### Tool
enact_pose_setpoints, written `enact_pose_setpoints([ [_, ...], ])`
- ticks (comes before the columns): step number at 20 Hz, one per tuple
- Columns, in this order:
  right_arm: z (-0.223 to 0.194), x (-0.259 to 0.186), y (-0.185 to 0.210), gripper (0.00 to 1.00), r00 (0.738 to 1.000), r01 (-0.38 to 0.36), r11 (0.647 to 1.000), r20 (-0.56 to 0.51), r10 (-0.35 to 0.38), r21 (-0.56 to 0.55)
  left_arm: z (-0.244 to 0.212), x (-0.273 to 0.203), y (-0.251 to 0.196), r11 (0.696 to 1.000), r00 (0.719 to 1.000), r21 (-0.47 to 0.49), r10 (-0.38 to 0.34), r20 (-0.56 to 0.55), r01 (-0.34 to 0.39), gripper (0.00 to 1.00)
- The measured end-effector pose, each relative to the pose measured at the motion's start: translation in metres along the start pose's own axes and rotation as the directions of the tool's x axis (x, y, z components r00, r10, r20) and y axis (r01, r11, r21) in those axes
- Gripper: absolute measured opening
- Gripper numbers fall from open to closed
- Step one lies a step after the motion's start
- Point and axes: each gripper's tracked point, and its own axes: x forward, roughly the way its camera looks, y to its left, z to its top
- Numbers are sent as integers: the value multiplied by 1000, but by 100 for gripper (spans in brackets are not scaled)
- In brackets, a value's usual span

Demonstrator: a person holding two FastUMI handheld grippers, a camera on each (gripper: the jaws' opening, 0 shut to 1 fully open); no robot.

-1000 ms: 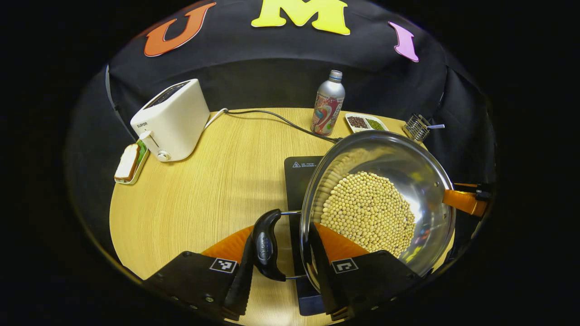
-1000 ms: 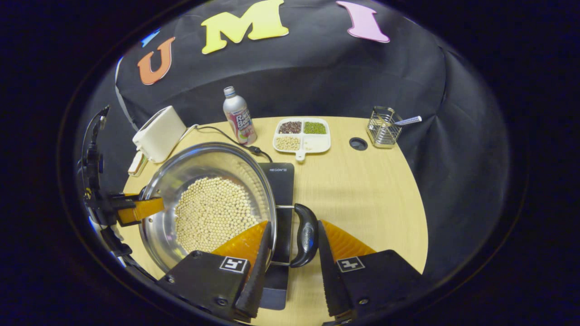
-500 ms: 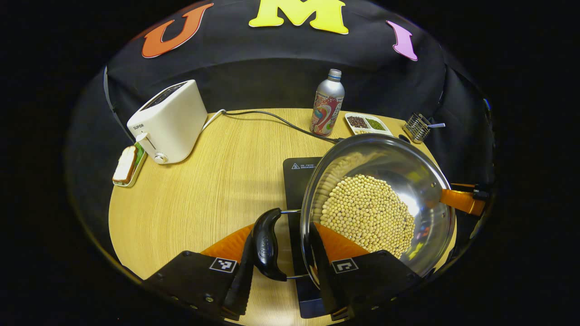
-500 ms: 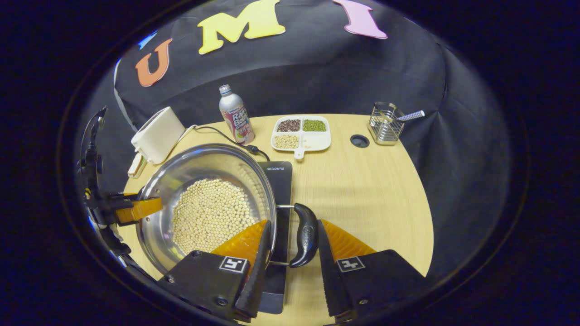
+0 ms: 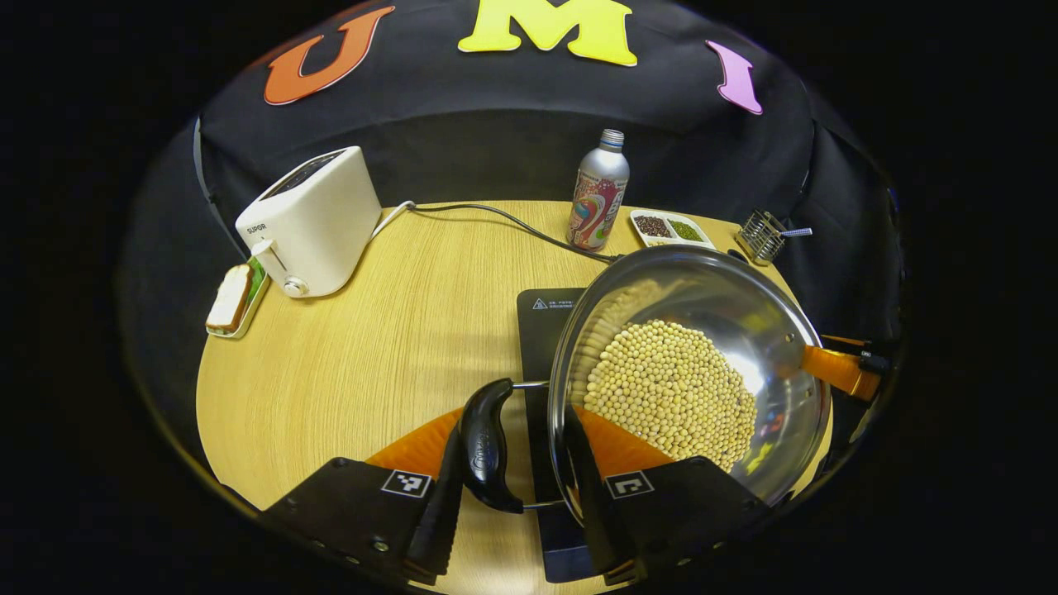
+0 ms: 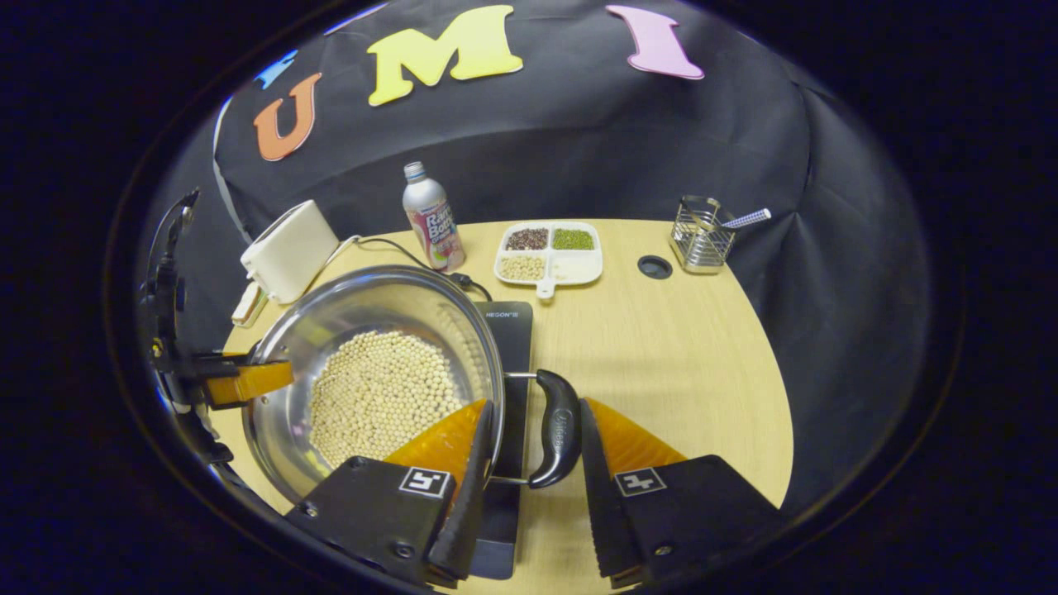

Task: First push the handle of the pot to place it horizontally, then grasp the pot with both hands and set it on the induction cooktop.

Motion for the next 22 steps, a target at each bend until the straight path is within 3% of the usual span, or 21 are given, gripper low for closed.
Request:
enact_pose_setpoints([
  [1, 1, 0, 0, 56, 1000, -5, 1000, 3, 5, -5, 0, -1, 0, 1000, 1000, 2, 1, 0, -1, 62],
  [3, 2, 1, 0, 60, 1000, -11, 1000, 5, 11, -16, -1, -1, -1, 1000, 1000, 5, -2, -5, 2, 63],
  [4, 2, 1, -1, 62, 1000, -4, 1000, 6, 4, -18, -2, -3, -1, 1000, 1000, 7, -5, -3, 5, 74],
  [5, 3, 1, -3, 63, 1000, 10, 1000, 6, -10, -16, -2, -5, 0, 1000, 1000, 4, -6, -1, 6, 64],
  [6, 4, -1, -3, 68, 1000, 16, 1000, 17, -16, -13, 4, -10, 1, 1000, 1000, 8, -4, 22, 4, 65],
  [7, 7, -2, -3, 69, 999, 27, 1000, 34, -26, -14, 10, -15, 5, 1000, 999, 17, 5, 52, -6, 77],
  [8, 12, -7, -4, 74, 998, 36, 999, 60, -35, -13, 15, -21, 7, 999, 997, 29, 11, 79, -14, 82],
  [9, 17, -11, -4, 75, 995, 48, 999, 89, -47, -16, 20, -27, 12, 999, 995, 44, 25, 101, -30, 72],
  [10, 21, -18, -5, 74, 992, 56, 998, 114, -53, -27, 25, -35, 16, 997, 991, 55, 42, 129, -50, 89],
  [11, 27, -26, 0, 75, 989, 51, 998, 141, -44, -43, 31, -42, 21, 996, 985, 55, 60, 163, -69, 96],
  [13, 37, -45, 6, 67, 980, 52, 996, 194, -37, -72, 36, -58, 26, 995, 975, 45, 77, 206, -88, 97],
  [15, 44, -65, 16, 74, 972, 53, 993, 234, -28, -102, 33, -72, 31, 994, 973, 41, 88, 215, -99, 98],
  [16, 48, -72, 23, 83, 967, 53, 992, 253, -23, -115, 36, -78, 31, 995, 970, 40, 84, 228, -95, 98],
  [22, 59, -125, 67, 87, 943, 58, 981, 333, 7, -186, 38, -119, 37, 993, 951, 44, 87, 297, -105, 98],
])
